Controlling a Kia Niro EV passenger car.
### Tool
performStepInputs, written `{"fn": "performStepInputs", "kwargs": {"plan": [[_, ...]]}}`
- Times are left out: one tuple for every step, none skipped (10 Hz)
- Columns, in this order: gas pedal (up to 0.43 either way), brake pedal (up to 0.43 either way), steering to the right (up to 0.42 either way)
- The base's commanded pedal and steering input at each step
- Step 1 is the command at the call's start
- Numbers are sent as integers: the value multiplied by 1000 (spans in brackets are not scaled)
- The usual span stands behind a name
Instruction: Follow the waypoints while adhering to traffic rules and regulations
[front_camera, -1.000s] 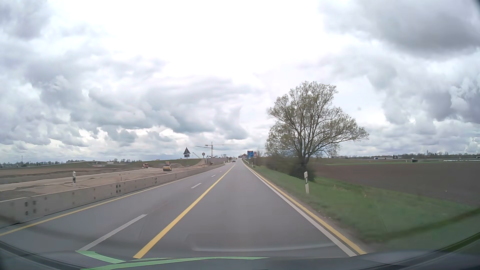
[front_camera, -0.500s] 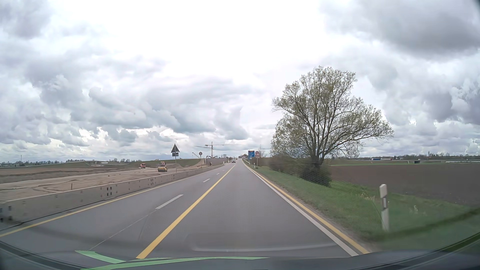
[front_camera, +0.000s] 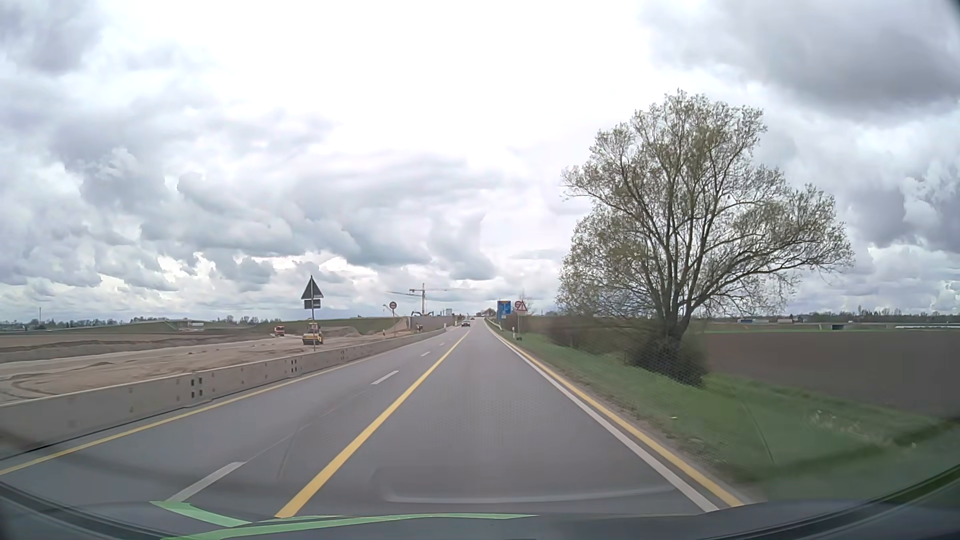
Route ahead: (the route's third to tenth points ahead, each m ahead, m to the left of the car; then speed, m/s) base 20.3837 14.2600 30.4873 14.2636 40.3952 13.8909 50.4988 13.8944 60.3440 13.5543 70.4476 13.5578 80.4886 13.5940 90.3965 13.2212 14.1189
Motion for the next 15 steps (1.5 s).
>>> {"fn": "performStepInputs", "kwargs": {"plan": [[130,0,4],[130,0,4],[130,0,4],[130,0,4],[130,0,4],[130,0,4],[130,0,4],[130,0,4],[130,0,4],[130,0,3],[130,0,3],[130,0,3],[130,0,2],[130,0,2],[130,0,2]]}}
